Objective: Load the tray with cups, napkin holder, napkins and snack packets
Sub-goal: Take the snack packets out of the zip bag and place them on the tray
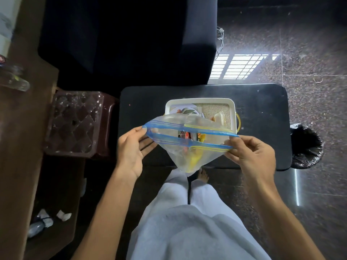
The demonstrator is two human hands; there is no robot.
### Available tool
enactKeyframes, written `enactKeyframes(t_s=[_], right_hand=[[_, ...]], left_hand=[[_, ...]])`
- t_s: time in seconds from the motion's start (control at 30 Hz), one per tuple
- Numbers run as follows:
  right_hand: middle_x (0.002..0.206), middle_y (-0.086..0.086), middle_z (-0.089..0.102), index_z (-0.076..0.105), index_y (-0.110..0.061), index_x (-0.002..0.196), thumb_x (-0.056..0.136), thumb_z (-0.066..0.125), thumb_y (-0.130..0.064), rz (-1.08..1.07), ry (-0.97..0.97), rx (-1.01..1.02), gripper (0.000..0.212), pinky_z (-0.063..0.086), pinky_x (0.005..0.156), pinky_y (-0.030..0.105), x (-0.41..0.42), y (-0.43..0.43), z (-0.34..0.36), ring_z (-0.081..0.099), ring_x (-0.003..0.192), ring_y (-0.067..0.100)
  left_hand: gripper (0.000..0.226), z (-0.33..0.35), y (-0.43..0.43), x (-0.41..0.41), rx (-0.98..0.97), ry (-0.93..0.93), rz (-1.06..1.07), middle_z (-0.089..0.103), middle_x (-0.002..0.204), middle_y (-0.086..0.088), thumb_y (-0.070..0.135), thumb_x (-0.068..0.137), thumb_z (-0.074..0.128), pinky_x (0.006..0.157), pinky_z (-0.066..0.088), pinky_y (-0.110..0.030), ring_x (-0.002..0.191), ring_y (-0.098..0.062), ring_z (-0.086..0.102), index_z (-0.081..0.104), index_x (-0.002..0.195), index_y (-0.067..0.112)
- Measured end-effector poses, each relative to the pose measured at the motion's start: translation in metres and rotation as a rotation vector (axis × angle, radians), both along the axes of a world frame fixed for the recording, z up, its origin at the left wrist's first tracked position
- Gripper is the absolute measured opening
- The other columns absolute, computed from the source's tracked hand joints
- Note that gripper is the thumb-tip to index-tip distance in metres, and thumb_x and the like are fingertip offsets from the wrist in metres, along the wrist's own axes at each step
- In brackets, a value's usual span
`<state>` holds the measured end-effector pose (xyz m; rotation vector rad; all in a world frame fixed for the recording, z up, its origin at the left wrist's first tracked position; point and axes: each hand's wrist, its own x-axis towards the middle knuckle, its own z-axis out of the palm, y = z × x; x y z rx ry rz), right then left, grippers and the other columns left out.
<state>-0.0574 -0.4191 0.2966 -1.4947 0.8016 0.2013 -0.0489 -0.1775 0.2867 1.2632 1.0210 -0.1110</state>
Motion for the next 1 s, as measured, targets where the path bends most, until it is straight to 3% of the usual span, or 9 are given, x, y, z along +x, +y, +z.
enactKeyframes(t_s=[0.17,0.3,0.43,0.53,0.67,0.77,0.83,0.93,1.0], right_hand=[[0.078,0.008,0.077,0.072,-0.006,0.087,0.091,0.070,-0.015,0.094,-0.084,0.020,0.010,0.062,0.074,0.034,0.013,0.039,0.016,0.076,0.080,0.025],[0.079,0.008,0.077,0.072,-0.007,0.087,0.092,0.068,-0.013,0.224,-0.150,0.052,0.008,0.061,0.075,0.031,0.022,0.065,0.025,0.076,0.078,0.023],[0.079,0.008,0.077,0.072,-0.007,0.088,0.091,0.069,-0.016,0.202,-0.136,0.044,0.010,0.061,0.073,0.028,0.028,0.078,0.029,0.076,0.077,0.022],[0.074,0.004,0.077,0.072,-0.012,0.081,0.090,0.071,-0.018,0.199,-0.108,-0.135,0.011,0.062,0.069,0.031,0.026,0.074,0.028,0.076,0.075,0.024],[0.076,-0.005,0.073,0.069,-0.016,0.087,0.086,0.076,-0.021,0.243,-0.156,-0.490,0.009,0.053,0.061,0.012,0.017,0.069,0.027,0.072,0.071,0.017],[0.093,0.003,0.070,0.070,-0.007,0.098,0.087,0.075,-0.013,0.477,-0.510,-0.949,0.013,0.051,0.078,0.024,0.012,0.075,0.033,0.064,0.084,0.020],[0.093,0.007,0.070,0.072,-0.005,0.097,0.084,0.077,-0.005,0.814,-0.675,-0.951,0.015,0.053,0.076,0.032,0.018,0.089,0.038,0.063,0.086,0.024],[0.109,0.008,0.067,0.065,-0.010,0.115,0.088,0.068,-0.004,1.511,-0.443,-0.929,0.028,0.056,0.080,0.037,0.040,0.123,0.024,0.060,0.099,0.026],[0.123,0.012,0.060,0.062,-0.008,0.123,0.094,0.056,-0.006,1.716,-0.380,-1.039,0.030,0.052,0.093,0.040,0.057,0.142,-0.003,0.054,0.111,0.028]], left_hand=[[0.020,0.007,0.005,0.010,0.030,-0.012,0.011,0.076,0.081,-0.004,0.020,0.097,0.058,0.075,0.061,-0.034,0.078,-0.017,0.074,0.076,0.096,0.012],[0.042,0.005,-0.002,0.013,0.148,0.051,-0.111,0.065,0.066,-0.003,0.048,0.092,0.069,0.072,0.054,-0.031,0.068,-0.018,0.064,0.071,0.076,0.009],[0.031,0.002,-0.010,0.016,0.045,-0.017,-0.100,0.082,0.092,0.004,0.037,0.101,0.060,0.083,0.060,-0.025,0.092,-0.010,0.077,0.079,0.102,0.013],[0.035,0.006,-0.009,0.018,-0.092,-0.070,-0.110,0.082,0.095,-0.001,0.035,0.106,0.049,0.075,0.060,-0.024,0.096,-0.014,0.078,0.077,0.100,0.013],[0.041,0.011,-0.005,0.023,-0.173,-0.061,-0.106,0.081,0.100,-0.009,0.031,0.107,0.047,0.074,0.063,-0.028,0.097,-0.022,0.078,0.075,0.108,0.001],[0.040,0.013,0.006,0.025,-0.184,-0.070,-0.144,0.082,0.099,-0.005,0.029,0.108,0.045,0.070,0.062,-0.025,0.096,-0.019,0.078,0.075,0.108,0.003],[0.040,0.012,0.016,0.025,-0.153,-0.074,-0.184,0.082,0.096,-0.004,0.029,0.108,0.044,0.066,0.061,-0.023,0.092,-0.016,0.079,0.075,0.110,0.003],[0.041,0.013,0.029,0.024,-0.091,-0.098,-0.265,0.082,0.095,-0.003,0.030,0.108,0.043,0.068,0.060,-0.022,0.089,-0.016,0.079,0.074,0.111,0.004],[0.040,0.014,0.036,0.024,-0.055,-0.113,-0.312,0.082,0.098,-0.005,0.032,0.108,0.043,0.073,0.062,-0.024,0.094,-0.019,0.079,0.076,0.107,0.008]])
